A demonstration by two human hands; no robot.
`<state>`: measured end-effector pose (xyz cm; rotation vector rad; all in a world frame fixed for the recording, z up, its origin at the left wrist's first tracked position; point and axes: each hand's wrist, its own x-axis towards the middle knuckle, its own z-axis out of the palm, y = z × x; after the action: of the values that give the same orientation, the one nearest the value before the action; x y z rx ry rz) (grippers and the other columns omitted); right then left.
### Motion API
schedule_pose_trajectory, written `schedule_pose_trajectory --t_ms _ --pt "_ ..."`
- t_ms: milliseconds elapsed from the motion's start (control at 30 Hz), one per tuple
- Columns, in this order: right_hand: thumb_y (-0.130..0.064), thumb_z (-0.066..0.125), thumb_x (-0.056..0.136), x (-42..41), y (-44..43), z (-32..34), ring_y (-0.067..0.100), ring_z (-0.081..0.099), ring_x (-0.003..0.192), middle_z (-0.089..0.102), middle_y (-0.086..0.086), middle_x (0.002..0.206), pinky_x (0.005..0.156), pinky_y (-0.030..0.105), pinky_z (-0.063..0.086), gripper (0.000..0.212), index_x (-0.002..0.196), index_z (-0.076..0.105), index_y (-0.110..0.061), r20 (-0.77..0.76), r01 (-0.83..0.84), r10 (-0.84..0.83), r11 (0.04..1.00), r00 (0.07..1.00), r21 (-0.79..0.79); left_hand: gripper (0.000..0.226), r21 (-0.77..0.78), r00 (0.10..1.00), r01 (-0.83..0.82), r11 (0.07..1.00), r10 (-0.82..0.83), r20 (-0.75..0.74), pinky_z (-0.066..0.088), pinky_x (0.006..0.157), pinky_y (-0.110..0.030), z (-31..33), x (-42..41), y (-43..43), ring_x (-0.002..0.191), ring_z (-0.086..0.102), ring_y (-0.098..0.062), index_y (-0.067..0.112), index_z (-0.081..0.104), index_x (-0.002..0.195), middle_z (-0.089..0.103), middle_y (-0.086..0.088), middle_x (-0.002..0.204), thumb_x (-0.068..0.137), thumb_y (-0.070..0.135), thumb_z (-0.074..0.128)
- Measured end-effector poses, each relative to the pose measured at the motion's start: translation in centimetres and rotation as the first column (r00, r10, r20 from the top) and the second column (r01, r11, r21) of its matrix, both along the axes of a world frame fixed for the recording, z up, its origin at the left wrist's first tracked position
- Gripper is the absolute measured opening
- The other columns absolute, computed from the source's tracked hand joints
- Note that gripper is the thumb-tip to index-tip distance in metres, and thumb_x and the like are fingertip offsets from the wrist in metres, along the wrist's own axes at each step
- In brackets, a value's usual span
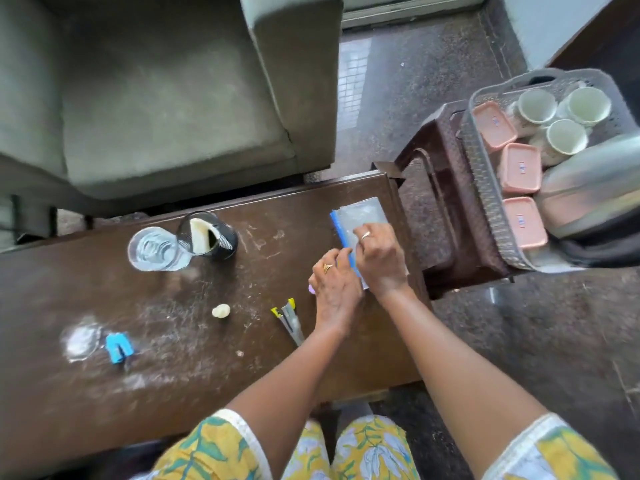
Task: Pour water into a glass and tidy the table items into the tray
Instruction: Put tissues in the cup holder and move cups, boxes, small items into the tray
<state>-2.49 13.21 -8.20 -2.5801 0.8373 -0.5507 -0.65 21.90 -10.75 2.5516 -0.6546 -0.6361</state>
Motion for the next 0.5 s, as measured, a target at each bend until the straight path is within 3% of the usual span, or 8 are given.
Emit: schedule_pose_trajectory --t_ms 200,267,333,400,500 --pt "-0.005 0.078 0.065 0.6 11.5 -4.6 0.03 0.058 0.057 0.059 0.01 0.063 0.05 0.033 0.051 0.016 0.064 0.062 -0.008 -0.219 -0.251 0.253 0.967 0.942 0.036 0.035 0.127 0.992 -0.118 0.985 0.111 0.059 0.03 0.101 -0.043 -2.3 3.9 13.0 0.121 0.035 -0.029 0.018 0.048 0.121 0.043 -0.008 0.132 0.087 0.017 0.043" --pt "-0.018 0.082 0.067 0.6 14.1 -5.7 0.028 0.059 0.058 0.059 0.008 0.065 0.052 0.031 0.05 0.019 0.072 0.065 -0.009 -0.33 -0.276 0.285 0.958 0.9 0.075 0.034 0.171 0.976 -0.2 0.965 0.18 0.122 0.035 0.096 -0.045 -2.9 5.4 17.0 0.116 0.04 -0.03 0.018 0.049 0.117 0.047 -0.008 0.127 0.083 0.015 0.049" --pt "-0.036 0.078 0.071 0.9 16.1 -6.5 0.028 0.061 0.072 0.062 0.01 0.086 0.061 0.032 0.052 0.044 0.103 0.066 -0.009 -0.502 -0.193 0.262 0.963 0.824 0.187 0.033 0.198 0.947 -0.302 0.932 0.271 0.171 0.038 0.093 -0.047 -3.5 7.2 20.5 0.112 0.043 -0.032 0.017 0.049 0.114 0.049 -0.011 0.122 0.081 0.013 0.051" --pt "-0.05 0.065 0.08 1.5 17.4 -7.3 0.03 0.055 0.096 0.052 0.01 0.117 0.076 0.037 0.051 0.066 0.134 0.046 -0.017 -0.64 -0.065 0.252 0.951 0.725 0.301 0.032 0.219 0.89 -0.448 0.867 0.409 0.203 0.037 0.092 -0.048 -4.2 9.4 23.7 0.11 0.043 -0.035 0.015 0.048 0.114 0.049 -0.015 0.122 0.082 0.013 0.051" --pt "-0.047 0.062 0.085 2.3 18.4 -7.7 0.029 0.046 0.108 0.038 0.008 0.13 0.079 0.039 0.05 0.066 0.139 0.034 -0.023 -0.696 0.061 0.235 0.926 0.678 0.372 0.04 0.263 0.723 -0.69 0.675 0.664 0.193 0.033 0.096 -0.051 -5.1 13.3 27.7 0.118 0.038 -0.038 0.01 0.04 0.125 0.041 -0.02 0.134 0.086 0.016 0.051"
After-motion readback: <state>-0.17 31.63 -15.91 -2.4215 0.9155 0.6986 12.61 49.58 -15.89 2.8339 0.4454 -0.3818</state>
